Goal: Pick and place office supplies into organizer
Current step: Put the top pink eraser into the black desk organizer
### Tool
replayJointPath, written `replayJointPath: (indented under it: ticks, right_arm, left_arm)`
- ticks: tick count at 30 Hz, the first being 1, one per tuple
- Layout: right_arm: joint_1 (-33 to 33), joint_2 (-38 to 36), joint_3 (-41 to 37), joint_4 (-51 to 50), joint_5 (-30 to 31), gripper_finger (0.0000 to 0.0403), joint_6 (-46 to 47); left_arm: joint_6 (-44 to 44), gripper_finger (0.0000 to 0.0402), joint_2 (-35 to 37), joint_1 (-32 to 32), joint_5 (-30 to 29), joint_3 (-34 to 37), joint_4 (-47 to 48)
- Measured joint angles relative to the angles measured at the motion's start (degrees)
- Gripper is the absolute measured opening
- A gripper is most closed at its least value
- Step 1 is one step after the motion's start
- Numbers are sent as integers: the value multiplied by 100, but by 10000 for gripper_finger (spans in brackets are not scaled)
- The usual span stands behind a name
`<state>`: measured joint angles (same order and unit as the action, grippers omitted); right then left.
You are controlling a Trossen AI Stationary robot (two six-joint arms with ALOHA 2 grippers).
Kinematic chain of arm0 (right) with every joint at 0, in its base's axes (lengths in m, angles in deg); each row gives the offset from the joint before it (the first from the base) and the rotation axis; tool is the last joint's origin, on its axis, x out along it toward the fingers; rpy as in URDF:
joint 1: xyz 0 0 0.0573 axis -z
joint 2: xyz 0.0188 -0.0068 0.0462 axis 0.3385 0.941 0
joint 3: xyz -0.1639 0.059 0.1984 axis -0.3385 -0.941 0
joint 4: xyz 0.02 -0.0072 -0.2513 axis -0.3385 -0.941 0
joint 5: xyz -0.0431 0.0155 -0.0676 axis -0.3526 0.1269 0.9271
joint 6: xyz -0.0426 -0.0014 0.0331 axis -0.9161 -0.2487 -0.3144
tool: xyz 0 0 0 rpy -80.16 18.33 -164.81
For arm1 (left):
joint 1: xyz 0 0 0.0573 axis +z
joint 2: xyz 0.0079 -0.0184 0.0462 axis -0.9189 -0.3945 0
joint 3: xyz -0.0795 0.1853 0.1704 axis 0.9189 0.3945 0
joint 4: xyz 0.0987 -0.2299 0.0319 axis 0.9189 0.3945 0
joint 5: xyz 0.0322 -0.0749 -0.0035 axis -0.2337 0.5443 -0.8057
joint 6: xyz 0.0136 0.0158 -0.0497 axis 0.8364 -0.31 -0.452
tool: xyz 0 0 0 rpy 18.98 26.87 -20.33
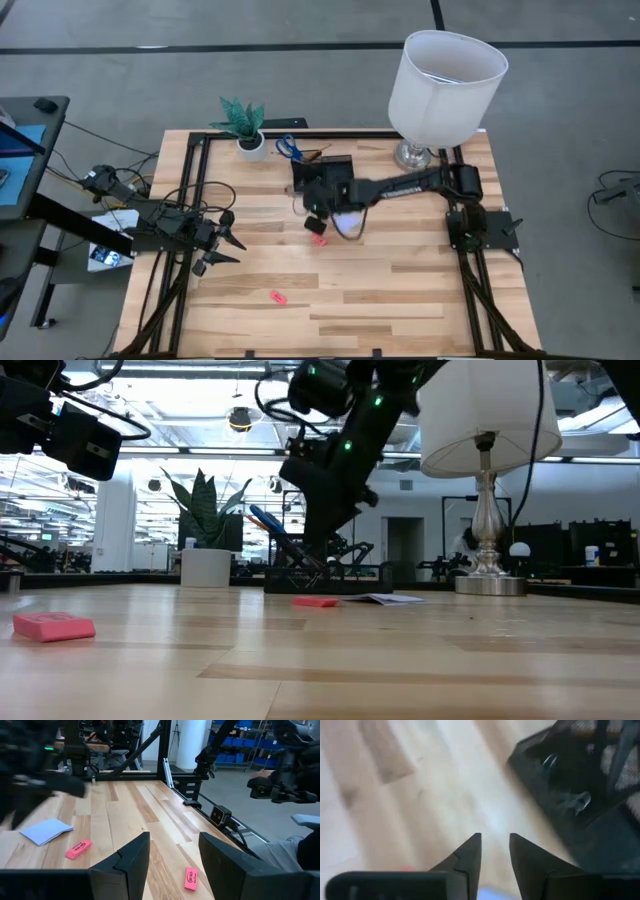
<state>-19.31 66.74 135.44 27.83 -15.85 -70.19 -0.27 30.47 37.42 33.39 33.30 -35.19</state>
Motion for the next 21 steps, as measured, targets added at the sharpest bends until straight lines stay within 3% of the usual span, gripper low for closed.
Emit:
replayJointPath:
  ticks: [7, 13, 17, 21]
  right_arm:
    - [-1102, 4, -2, 399, 1076, 170, 1417]
    - [-2024, 5, -66, 266, 2858, 236, 2815]
    - [-2552, 13, -562, 567, 4074, 249, 4096]
    - [-2881, 14, -1172, 1562, 4580, 250, 4353]
  left_arm:
    - [-103, 163, 0, 0, 0, 0, -2]
    - [-106, 163, 0, 0, 0, -1, -6]
    - [-107, 163, 0, 0, 0, -1, -9]
    - [-107, 163, 0, 0, 0, 0, -9]
